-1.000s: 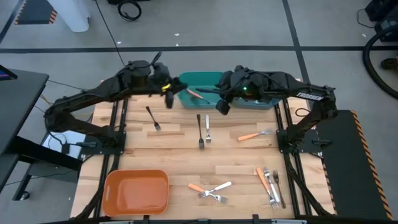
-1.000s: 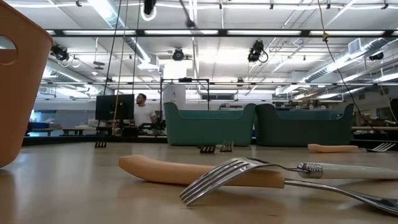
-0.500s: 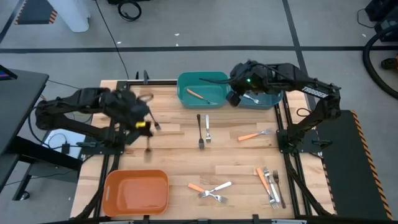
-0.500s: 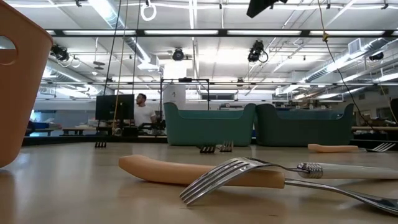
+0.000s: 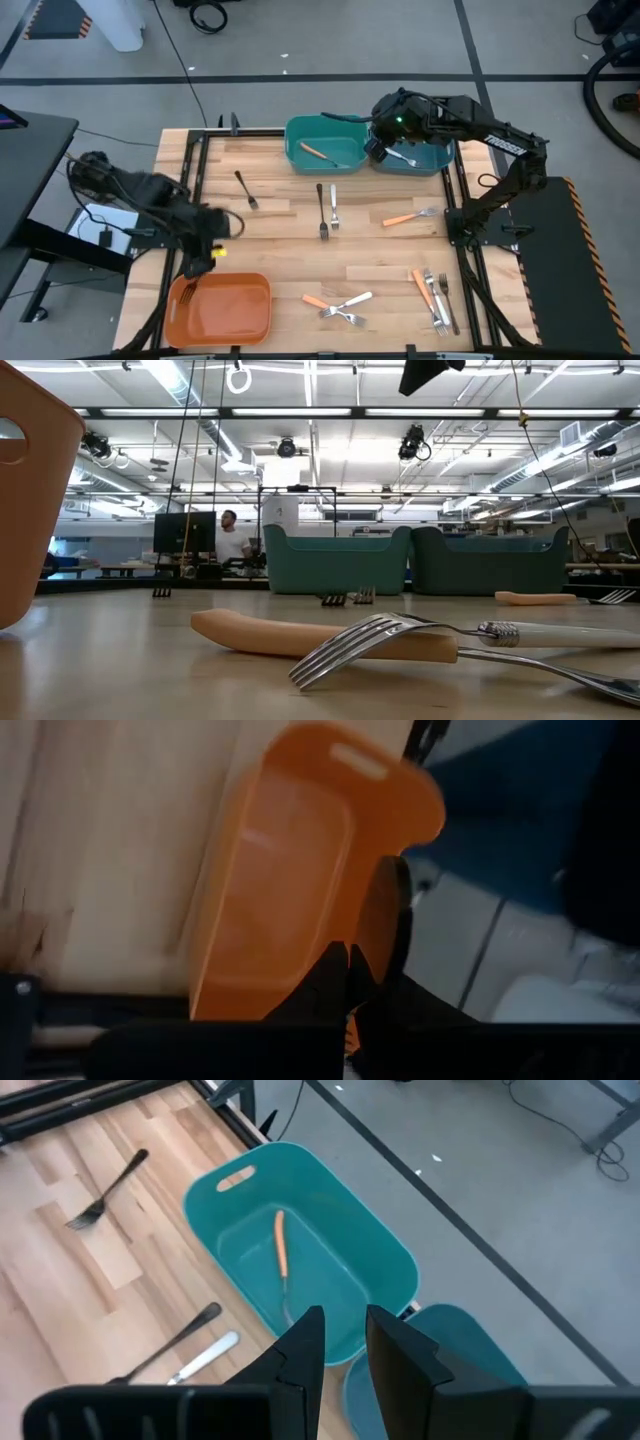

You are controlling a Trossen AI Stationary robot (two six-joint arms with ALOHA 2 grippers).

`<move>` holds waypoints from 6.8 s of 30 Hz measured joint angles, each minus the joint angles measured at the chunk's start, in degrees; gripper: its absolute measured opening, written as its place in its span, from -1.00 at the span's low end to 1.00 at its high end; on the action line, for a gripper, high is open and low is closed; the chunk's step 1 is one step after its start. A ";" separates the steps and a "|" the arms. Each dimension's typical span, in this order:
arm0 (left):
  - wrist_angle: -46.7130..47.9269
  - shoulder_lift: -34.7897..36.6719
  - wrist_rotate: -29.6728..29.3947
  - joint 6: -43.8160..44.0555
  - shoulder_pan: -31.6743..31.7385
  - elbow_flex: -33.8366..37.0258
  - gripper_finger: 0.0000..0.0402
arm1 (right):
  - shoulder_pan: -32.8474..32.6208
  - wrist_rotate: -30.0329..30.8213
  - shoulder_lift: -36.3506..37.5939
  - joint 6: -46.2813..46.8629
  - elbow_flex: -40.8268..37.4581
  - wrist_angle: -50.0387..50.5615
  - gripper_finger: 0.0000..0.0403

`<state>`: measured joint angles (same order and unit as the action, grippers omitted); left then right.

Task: Sort silverware by color (type)
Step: Put the black fork into the orange bin, then put the white fork into the blue bin, then put the black fork into the orange bin

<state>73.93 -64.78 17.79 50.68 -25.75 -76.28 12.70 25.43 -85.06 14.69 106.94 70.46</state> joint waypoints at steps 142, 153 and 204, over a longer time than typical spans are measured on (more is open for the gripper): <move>-27.80 -10.81 -22.78 -27.37 19.23 0.16 -0.60 | -32.04 -2.97 7.89 5.96 -44.28 -19.18 -0.72; -37.56 -10.99 -22.81 -27.56 24.63 0.16 -0.60 | -9.09 15.15 27.49 14.15 -44.26 5.63 -0.73; -51.03 -18.52 -32.93 -32.06 34.90 0.10 -0.60 | 31.84 0.02 20.21 -25.34 -47.40 -17.43 -0.39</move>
<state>22.91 -83.30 -15.14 18.62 9.15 -76.18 44.54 25.45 -64.85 -10.65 59.54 53.02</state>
